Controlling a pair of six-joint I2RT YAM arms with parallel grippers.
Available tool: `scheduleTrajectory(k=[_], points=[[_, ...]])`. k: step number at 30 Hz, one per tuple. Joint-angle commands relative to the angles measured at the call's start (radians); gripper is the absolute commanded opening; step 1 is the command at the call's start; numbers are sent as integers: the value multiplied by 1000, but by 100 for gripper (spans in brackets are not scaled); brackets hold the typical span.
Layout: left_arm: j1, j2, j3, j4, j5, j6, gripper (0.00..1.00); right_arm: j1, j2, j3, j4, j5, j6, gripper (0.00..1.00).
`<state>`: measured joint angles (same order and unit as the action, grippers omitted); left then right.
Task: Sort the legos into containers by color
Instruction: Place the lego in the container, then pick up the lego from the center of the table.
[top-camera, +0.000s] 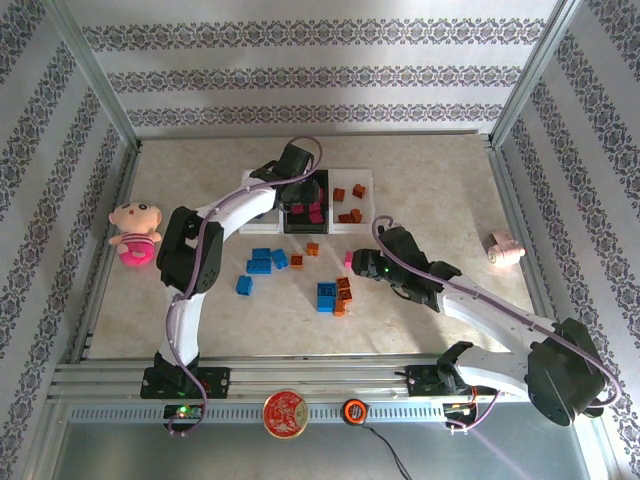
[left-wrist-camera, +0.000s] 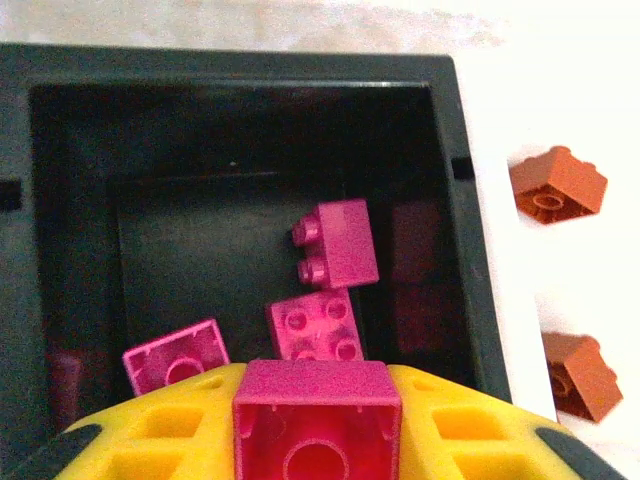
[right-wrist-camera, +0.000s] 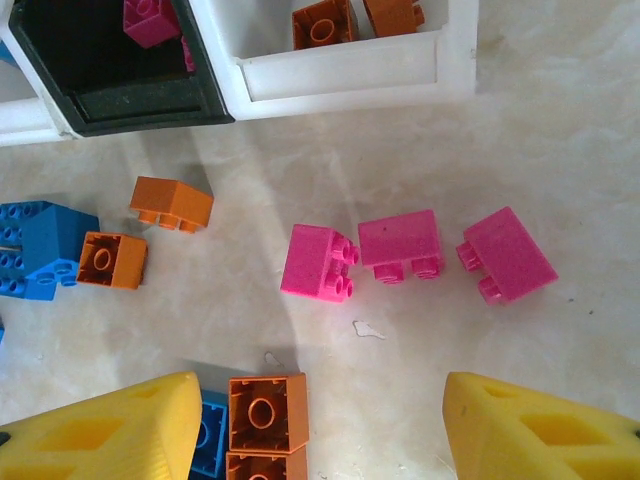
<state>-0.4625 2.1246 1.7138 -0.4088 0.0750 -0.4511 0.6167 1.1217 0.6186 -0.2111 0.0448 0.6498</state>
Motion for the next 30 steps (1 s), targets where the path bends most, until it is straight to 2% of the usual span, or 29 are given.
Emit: scheduleTrajectory(k=[1,6,8,16,23,26,30], points=[[11,24,82,-71,3,-3,44,-13,-29,-17,-34,20,5,66],[10,-17,109,-65,42,-16,56,-18,-40,-23,-41,21,7,68],[2,-72,68,-40,71,-19,65,-23,-34,-21,-45,20,3,68],[-60,-454,-378,217,137,-65,100,-59,31,11,-63,12,-28,67],[-178,-798,-808,378,108,-135,100,-111,130,57,-94,7,-79,65],[-214,-917,-921,366,67,-150,100,-115,182,88,-106,10,-110,63],[-219,-1020,-1014,352,68,-175,100,-132,246,119,-77,-3,-95,63]])
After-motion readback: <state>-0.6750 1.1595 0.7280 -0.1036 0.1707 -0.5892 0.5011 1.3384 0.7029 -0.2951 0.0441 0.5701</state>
